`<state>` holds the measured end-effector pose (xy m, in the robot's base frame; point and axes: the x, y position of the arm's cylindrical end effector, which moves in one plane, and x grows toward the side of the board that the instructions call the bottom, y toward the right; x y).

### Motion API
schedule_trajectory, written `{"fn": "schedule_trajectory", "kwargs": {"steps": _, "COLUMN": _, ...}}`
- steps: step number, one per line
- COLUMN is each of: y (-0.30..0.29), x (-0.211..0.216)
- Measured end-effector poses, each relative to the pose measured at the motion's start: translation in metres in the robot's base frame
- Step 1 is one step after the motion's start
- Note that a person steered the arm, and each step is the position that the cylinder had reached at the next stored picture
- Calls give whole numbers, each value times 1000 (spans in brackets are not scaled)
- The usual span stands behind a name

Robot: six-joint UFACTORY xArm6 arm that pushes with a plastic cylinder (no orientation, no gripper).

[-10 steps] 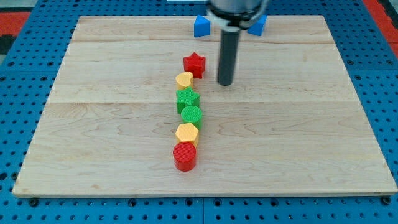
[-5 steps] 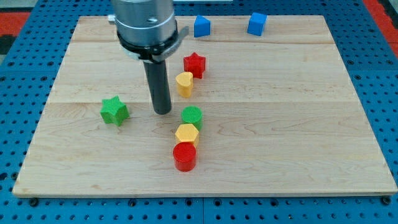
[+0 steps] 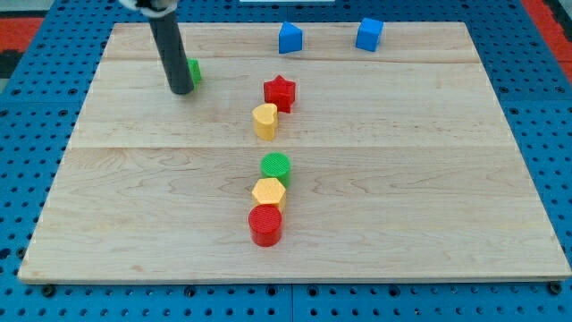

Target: Move green star to the top left

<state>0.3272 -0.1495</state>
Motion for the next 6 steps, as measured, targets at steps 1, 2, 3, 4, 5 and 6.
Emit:
{"fn": "schedule_trajectory", "kwargs": {"steps": 1, "y": -36, "x": 8}}
{"fn": "schedule_trajectory", "kwargs": {"steps": 2, "y": -25, "x": -30}}
{"fn": "schedule_trajectory", "kwargs": {"steps": 3, "y": 26, "x": -29}}
{"fn": "schedule_trajectory", "kwargs": {"steps": 4, "y": 15, "x": 15}}
{"fn": "schedule_trajectory", "kwargs": {"steps": 5, "y": 47, "x": -7}}
{"fn": "schedule_trajectory", "kwargs": {"steps": 6, "y": 43, "x": -28}}
